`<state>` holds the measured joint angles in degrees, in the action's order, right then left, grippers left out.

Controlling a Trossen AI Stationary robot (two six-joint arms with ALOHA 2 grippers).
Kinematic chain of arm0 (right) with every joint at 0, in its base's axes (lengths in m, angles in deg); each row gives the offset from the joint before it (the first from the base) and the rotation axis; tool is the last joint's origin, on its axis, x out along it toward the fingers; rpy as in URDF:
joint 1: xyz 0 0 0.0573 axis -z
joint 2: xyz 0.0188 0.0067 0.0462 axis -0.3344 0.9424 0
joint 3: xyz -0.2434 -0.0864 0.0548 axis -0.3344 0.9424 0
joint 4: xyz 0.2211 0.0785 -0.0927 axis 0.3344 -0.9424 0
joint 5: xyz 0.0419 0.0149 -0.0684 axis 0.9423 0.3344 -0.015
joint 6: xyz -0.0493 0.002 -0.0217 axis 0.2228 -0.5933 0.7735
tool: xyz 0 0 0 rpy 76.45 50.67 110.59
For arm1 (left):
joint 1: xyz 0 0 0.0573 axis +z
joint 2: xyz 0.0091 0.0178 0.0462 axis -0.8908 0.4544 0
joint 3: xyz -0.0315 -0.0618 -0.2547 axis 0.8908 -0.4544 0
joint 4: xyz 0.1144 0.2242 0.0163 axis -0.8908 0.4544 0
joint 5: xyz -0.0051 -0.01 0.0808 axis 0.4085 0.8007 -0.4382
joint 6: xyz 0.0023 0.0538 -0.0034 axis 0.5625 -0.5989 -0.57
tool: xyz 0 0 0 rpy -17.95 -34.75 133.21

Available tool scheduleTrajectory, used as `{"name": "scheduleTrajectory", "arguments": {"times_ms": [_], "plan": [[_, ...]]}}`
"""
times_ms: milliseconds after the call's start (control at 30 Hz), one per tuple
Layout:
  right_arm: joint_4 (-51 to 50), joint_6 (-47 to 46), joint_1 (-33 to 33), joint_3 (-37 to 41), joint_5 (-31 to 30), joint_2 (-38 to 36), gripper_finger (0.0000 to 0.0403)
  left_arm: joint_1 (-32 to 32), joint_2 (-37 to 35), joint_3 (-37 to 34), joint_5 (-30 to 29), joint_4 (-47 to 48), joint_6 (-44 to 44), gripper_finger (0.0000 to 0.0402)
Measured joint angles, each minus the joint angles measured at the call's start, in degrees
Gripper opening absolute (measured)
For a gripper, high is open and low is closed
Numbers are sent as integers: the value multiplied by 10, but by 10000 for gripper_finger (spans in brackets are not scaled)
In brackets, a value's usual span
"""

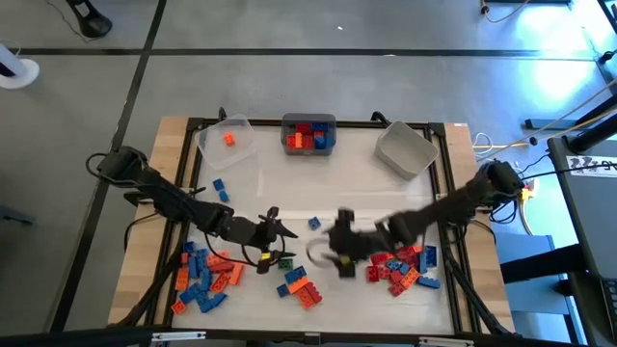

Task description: Sort blocks by size

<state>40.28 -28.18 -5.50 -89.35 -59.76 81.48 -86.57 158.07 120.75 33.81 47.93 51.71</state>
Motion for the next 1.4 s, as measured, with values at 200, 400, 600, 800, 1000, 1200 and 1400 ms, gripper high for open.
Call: {"name": "scheduleTrajectory", "arguments": {"times_ms": [200, 400, 600, 800, 1000, 1200, 1400], "plan": [[169, -26, -82, 70, -6, 33, 298, -33, 38, 14, 1, -3, 15, 229], [269, -34, -95, 90, -11, 87, 298, -61, 127, 84, -4, 19, 24, 229], [332, -43, -94, 90, -21, 131, 298, -85, 188, 156, -4, 119, 62, 229], [366, -48, -95, 90, -25, 153, 298, -96, 197, 174, -11, 170, 100, 229], [374, -67, -95, 90, -26, 157, 298, -99, 194, 175, -27, 211, 139, 229], [379, -80, -99, 90, -34, 157, 298, -122, 180, 175, -23, 250, 176, 229], [378, -90, -99, 90, -35, 157, 298, -164, 109, 176, -16, 406, 342, 229]]}}
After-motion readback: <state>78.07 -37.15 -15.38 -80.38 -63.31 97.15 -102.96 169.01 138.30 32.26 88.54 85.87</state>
